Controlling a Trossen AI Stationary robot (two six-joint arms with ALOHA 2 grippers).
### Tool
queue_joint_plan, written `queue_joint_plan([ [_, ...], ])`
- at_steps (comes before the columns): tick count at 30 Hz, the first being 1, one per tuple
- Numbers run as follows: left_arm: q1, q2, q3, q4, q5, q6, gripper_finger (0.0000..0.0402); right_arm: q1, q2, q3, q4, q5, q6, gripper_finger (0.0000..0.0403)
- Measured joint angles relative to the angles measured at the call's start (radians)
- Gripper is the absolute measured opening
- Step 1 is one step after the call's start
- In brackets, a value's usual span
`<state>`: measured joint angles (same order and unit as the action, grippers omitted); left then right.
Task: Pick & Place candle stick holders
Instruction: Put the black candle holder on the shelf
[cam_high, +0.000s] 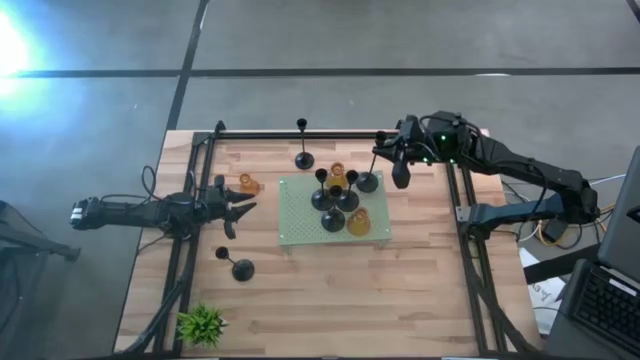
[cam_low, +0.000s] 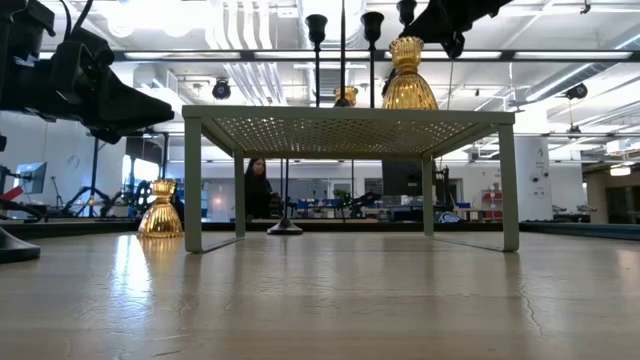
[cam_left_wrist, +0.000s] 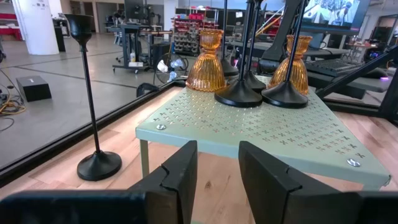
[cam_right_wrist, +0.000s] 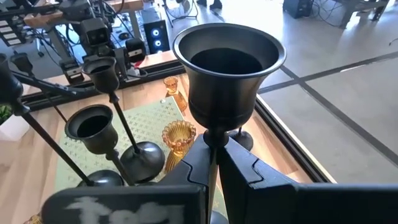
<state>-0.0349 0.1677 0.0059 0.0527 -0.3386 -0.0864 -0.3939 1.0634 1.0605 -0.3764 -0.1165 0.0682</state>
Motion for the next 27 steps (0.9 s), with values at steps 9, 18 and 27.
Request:
queue_joint_plan([
  [9, 0.0, 0.0, 0.0, 0.0, 0.0, 0.0, 0.0122, 0.0, -0.003, -0.043, 0.059, 0.0, 0.002, 0.0011],
  [18, 0.0, 0.0, 0.0, 0.0, 0.0, 0.0, 0.0122, 0.0, -0.026, -0.043, 0.038, 0.004, -0.001, 0.0011],
  [27, 0.0, 0.0, 0.0, 0.0, 0.0, 0.0, 0.0122, 0.0, -0.045, -0.047, 0.017, 0.011, -0.001, 0.0011],
])
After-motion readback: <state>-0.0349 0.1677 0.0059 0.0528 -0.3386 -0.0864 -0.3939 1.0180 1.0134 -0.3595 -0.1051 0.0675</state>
